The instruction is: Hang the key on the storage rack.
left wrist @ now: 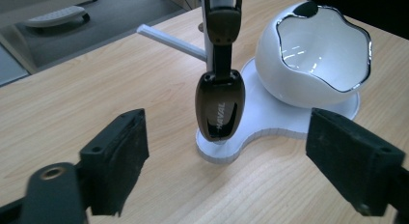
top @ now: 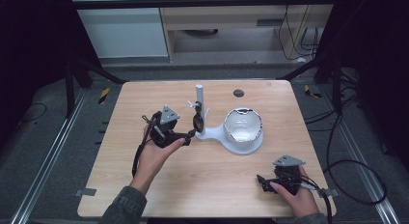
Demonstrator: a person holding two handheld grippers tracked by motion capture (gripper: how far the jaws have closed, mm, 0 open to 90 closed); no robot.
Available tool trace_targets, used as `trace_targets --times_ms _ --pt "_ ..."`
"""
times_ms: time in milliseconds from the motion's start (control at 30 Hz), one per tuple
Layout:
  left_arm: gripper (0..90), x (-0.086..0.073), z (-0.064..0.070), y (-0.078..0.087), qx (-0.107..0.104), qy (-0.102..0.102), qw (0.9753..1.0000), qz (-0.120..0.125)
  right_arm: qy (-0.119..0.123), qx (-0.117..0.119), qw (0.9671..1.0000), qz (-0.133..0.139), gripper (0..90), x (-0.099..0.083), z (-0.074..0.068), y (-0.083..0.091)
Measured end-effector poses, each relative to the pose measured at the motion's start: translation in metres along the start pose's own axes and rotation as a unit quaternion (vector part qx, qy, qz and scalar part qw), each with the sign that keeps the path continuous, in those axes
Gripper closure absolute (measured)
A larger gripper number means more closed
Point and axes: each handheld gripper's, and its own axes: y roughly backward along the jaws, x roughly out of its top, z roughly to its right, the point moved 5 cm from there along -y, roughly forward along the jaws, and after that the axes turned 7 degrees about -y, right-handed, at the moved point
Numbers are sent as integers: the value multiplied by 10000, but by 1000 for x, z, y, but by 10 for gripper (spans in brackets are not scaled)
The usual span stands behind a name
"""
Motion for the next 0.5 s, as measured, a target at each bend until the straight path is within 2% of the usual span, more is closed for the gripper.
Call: trace_targets --times_ms 200,500 --pt "93 -11 0 1 -179 -1 9998 30 4 -1 10000 1 4 0 0 0" --pt "85 -33 1 2 -357 76 9993 -34 3 -1 10000 0 4 0 0 0"
